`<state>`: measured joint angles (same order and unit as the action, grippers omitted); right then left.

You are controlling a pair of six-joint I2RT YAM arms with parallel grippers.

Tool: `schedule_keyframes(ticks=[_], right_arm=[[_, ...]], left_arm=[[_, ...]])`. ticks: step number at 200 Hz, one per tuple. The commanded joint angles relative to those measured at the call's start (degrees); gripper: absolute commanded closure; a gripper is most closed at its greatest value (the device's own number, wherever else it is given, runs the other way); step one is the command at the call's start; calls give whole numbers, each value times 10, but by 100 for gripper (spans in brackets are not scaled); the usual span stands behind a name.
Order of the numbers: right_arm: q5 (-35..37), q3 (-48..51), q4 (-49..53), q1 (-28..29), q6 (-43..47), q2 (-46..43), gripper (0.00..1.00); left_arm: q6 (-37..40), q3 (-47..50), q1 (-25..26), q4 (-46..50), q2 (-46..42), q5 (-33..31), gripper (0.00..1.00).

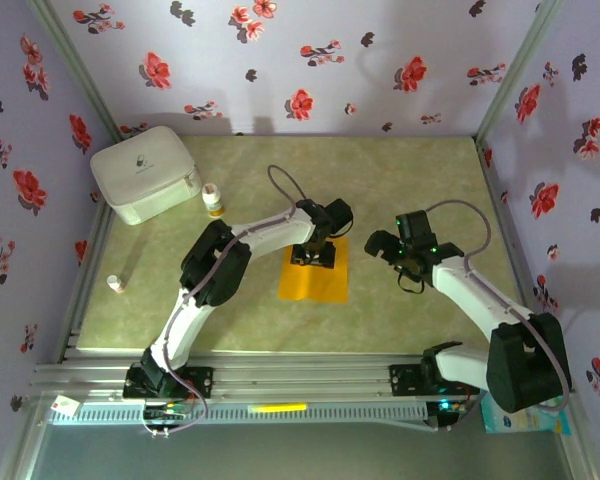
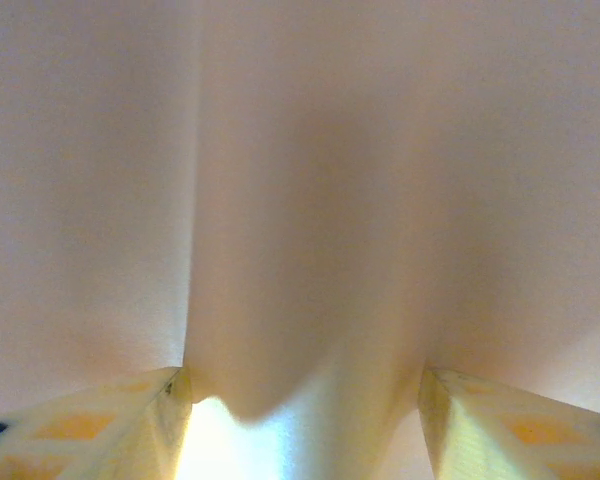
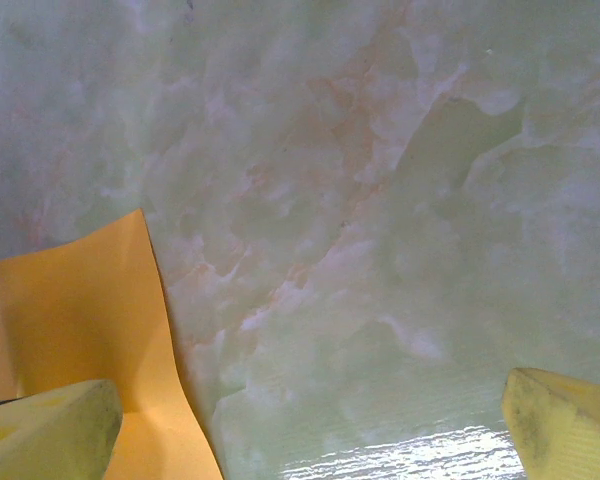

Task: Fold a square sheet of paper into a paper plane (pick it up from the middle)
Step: First fold the square sheet of paper in half at the center of the table.

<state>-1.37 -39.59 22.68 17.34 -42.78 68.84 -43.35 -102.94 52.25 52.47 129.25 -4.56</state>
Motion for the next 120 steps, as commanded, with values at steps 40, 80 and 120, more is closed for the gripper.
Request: schedule_keyframes(ticks=[40,80,120], right_arm=[[102,8,33,-2,-40,-44,1],[104,-2,65,-3,-19,-60,1],[77,10,37,-8,-18,-71,1]], left_arm=[[-1,42,6,-48,-33,-3,45],[1,51,6,-64,-51,-2,54],[-3,71,4,-95,-79,15,57]])
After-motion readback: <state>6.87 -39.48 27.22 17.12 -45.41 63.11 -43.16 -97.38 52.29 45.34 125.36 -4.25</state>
